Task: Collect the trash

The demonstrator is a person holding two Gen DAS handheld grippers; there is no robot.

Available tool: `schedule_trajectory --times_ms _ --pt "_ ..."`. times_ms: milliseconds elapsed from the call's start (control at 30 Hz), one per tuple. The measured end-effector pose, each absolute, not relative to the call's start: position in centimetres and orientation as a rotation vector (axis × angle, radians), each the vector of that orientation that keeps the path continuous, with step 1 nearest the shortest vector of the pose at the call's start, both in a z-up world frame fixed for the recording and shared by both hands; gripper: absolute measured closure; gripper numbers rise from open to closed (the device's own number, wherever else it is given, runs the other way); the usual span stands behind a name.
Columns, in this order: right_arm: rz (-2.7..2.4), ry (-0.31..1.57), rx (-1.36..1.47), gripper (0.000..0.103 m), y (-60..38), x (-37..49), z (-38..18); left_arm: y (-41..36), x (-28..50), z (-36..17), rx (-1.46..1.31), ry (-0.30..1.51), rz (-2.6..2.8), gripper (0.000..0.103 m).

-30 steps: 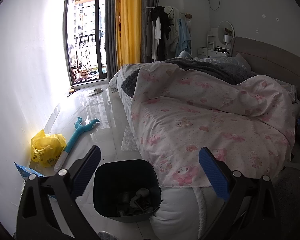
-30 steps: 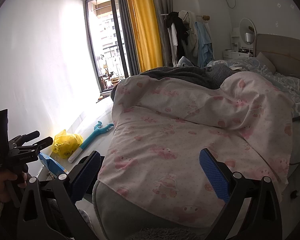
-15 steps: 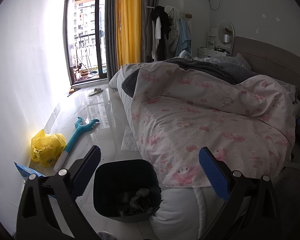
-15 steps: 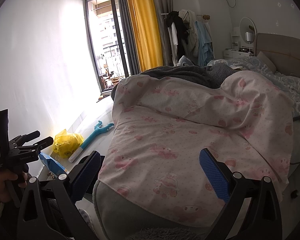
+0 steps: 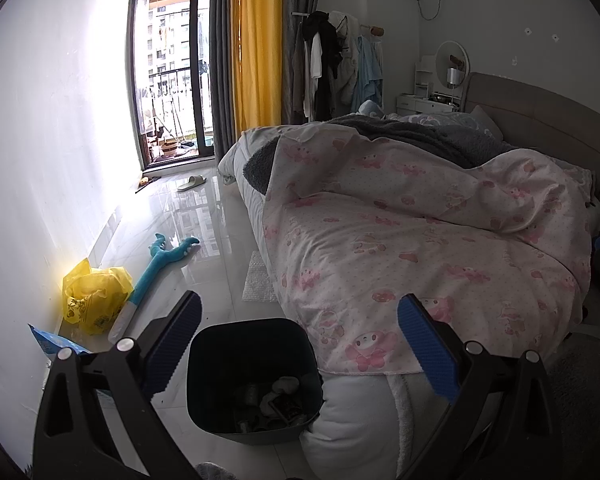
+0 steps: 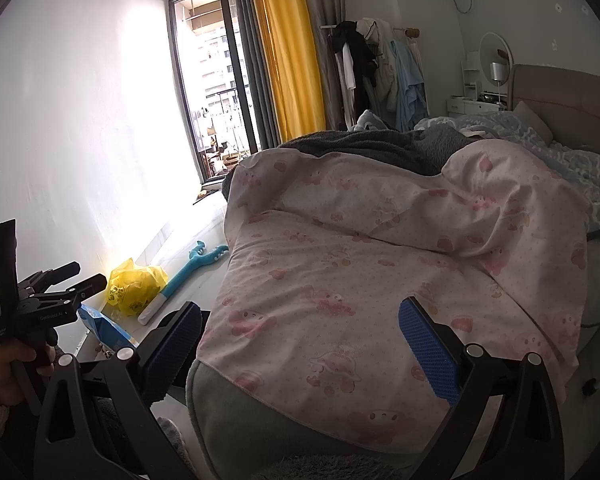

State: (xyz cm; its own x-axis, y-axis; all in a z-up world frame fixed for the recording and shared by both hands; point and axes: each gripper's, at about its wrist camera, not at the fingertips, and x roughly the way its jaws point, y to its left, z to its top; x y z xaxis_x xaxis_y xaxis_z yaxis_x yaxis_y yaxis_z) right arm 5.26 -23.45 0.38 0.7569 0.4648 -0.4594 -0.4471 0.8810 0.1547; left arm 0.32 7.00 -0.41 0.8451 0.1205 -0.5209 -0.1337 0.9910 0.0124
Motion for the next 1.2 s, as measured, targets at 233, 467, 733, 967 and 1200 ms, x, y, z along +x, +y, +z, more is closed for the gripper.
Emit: schedule_trajectory --times_ms 233,467,733,967,1200 --pt "0.496 0.511 0.036 0.003 -23.46 5.25 0.42 7.04 0.38 -0.48 -0.023 0.549 0.131 0.003" --pt "0.496 0.511 0.036 0.003 -23.46 5.20 0.44 7.03 0.39 -0.46 -0.022 0.548 0.131 0.003" --pt "0.495 0.511 0.036 0.003 -23.41 5.12 0.47 6.98 0.39 -0.45 -0.021 0.548 0.132 0.003" --pt "0.496 0.511 0.039 0.003 -23.43 5.11 0.45 6.95 0.33 -0.64 -0.014 0.548 0.129 0.003" --pt "0.495 0.511 0.039 0.003 -23.38 4.99 0.49 6.68 0.21 -0.84 0.017 0.546 0.130 0.003"
